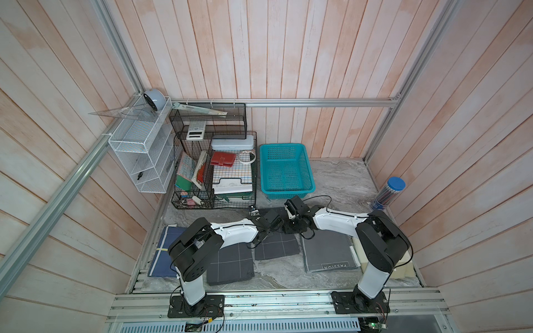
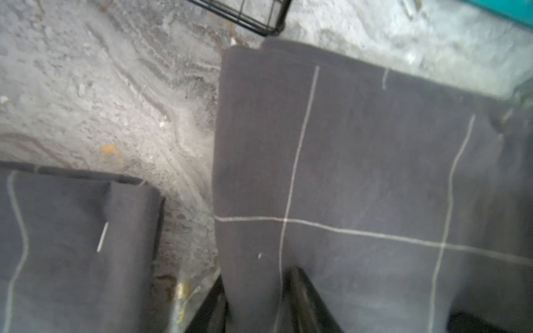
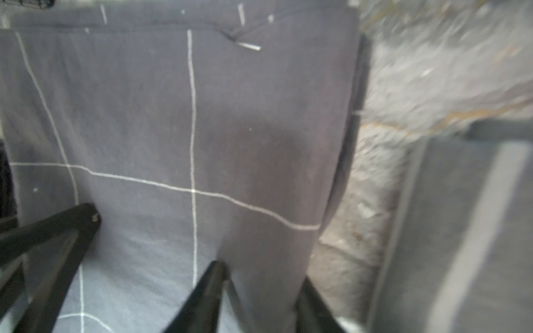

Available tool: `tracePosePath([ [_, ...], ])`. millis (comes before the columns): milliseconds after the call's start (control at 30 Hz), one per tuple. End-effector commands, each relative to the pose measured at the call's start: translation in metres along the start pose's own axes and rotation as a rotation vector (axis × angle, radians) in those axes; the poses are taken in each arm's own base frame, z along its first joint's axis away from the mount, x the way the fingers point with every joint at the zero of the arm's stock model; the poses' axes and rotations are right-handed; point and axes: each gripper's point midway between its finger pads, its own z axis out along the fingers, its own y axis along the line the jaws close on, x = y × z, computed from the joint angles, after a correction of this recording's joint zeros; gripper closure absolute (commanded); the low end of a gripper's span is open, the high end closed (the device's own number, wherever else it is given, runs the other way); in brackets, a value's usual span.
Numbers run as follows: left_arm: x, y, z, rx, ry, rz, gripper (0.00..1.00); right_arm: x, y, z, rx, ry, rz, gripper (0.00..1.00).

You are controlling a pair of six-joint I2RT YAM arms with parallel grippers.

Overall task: Put the folded pillowcase in the basket
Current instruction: Pick up the pillowcase at the center of the board, then adjust the basket at the center of the board.

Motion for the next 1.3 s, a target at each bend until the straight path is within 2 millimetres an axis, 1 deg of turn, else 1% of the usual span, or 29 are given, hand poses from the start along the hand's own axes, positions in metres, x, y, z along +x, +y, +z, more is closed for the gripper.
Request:
tracePosePath([
  [0,0.008,-0.007,-0.001,0.037,0.035,0.011,0.75,0.019,-0.009,0.001,0.06,0.05,0.014,0.74],
  [100,0.003,-0.017,-0.016,0.068,0.017,0.023,0.83,0.012,-0.006,-0.013,0.045,0.007,0.025,0.82],
  [200,-0.003,-0.021,-0.035,0.074,-0.014,0.03,0.89,0.006,-0.003,-0.03,0.039,-0.035,0.024,0.88],
  [267,-0.007,-0.026,-0.047,0.101,-0.034,0.033,0.91,0.002,-0.002,-0.044,0.04,-0.064,0.02,0.9],
  [433,-0.026,-0.041,-0.085,0.161,-0.094,0.03,0.98,-0.015,0.0,-0.093,0.048,-0.166,0.002,0.94],
  [533,-0.045,-0.051,-0.112,0.204,-0.139,0.021,1.0,-0.033,-0.001,-0.124,0.07,-0.269,0.005,0.97],
  [600,-0.062,-0.058,-0.132,0.228,-0.185,0.021,1.0,-0.052,-0.003,-0.148,0.087,-0.382,0.004,0.97],
  [667,-0.081,-0.067,-0.153,0.243,-0.239,0.034,1.0,-0.071,-0.002,-0.171,0.068,-0.462,0.003,0.97],
  [733,-0.1,-0.076,-0.167,0.238,-0.278,0.05,1.0,-0.089,-0.003,-0.19,0.05,-0.503,0.019,0.97],
  [800,-0.115,-0.087,-0.172,0.231,-0.299,0.069,1.0,-0.108,-0.005,-0.204,0.048,-0.53,0.023,0.97],
  [867,-0.136,-0.098,-0.177,0.227,-0.323,0.069,1.0,-0.131,-0.006,-0.216,0.049,-0.561,0.025,0.97],
  [900,-0.144,-0.101,-0.174,0.217,-0.327,0.076,1.0,-0.141,-0.005,-0.219,0.044,-0.572,0.025,0.97],
  [967,-0.165,-0.11,-0.171,0.2,-0.332,0.07,1.0,-0.165,-0.008,-0.222,0.037,-0.592,0.04,0.97],
  [1000,-0.173,-0.113,-0.168,0.194,-0.333,0.07,1.0,-0.173,-0.009,-0.221,0.033,-0.593,0.048,0.97],
  [1067,-0.191,-0.123,-0.162,0.184,-0.339,0.074,1.0,-0.196,-0.017,-0.215,0.041,-0.597,0.074,0.97],
  [1100,-0.199,-0.127,-0.158,0.178,-0.342,0.078,1.0,-0.203,-0.022,-0.206,0.046,-0.585,0.082,0.97],
  [1200,-0.221,-0.14,-0.147,0.16,-0.354,0.092,1.0,-0.228,-0.03,-0.187,0.046,-0.569,0.096,0.97],
  [1233,-0.227,-0.143,-0.14,0.145,-0.361,0.099,1.0,-0.237,-0.033,-0.179,0.045,-0.562,0.098,0.97],
  [1267,-0.231,-0.145,-0.129,0.123,-0.357,0.108,1.0,-0.244,-0.035,-0.173,0.044,-0.559,0.098,0.97],
])
